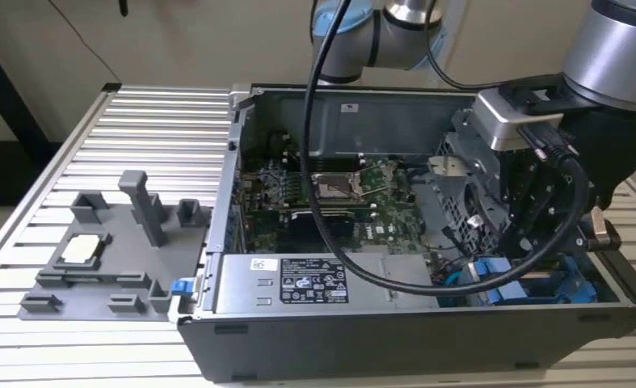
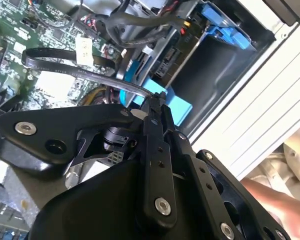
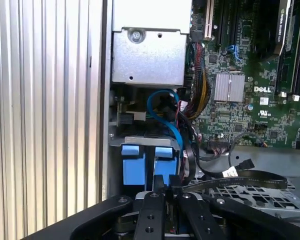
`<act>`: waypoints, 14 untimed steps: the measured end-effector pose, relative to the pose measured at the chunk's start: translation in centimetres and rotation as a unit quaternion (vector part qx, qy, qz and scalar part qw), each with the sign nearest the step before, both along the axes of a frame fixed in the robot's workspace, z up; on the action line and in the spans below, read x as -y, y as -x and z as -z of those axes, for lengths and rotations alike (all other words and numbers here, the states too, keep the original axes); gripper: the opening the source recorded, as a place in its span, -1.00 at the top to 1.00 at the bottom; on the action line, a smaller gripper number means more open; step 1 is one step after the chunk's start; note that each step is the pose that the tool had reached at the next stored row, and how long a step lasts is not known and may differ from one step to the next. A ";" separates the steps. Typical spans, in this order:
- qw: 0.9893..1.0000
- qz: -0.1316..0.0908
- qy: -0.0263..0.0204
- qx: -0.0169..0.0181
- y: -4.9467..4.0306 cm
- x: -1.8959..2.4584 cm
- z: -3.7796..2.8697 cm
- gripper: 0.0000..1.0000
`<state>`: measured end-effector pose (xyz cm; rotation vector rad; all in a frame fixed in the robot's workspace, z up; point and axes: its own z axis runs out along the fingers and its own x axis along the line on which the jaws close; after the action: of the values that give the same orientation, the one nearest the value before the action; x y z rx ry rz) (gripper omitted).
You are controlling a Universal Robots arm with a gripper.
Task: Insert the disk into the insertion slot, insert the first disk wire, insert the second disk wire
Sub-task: 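Insert the second disk wire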
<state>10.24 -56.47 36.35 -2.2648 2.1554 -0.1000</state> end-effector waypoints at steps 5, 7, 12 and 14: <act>1.000 0.001 -0.015 -0.002 -0.17 0.46 0.07 0.69; 0.999 0.001 -0.034 -0.002 -0.18 0.46 0.06 0.69; 0.999 0.001 -0.049 -0.011 -0.64 0.77 0.10 0.69; 0.999 0.002 -0.049 -0.022 -1.13 0.88 0.11 0.69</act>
<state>11.37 -57.36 36.24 -2.2301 2.1350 0.0536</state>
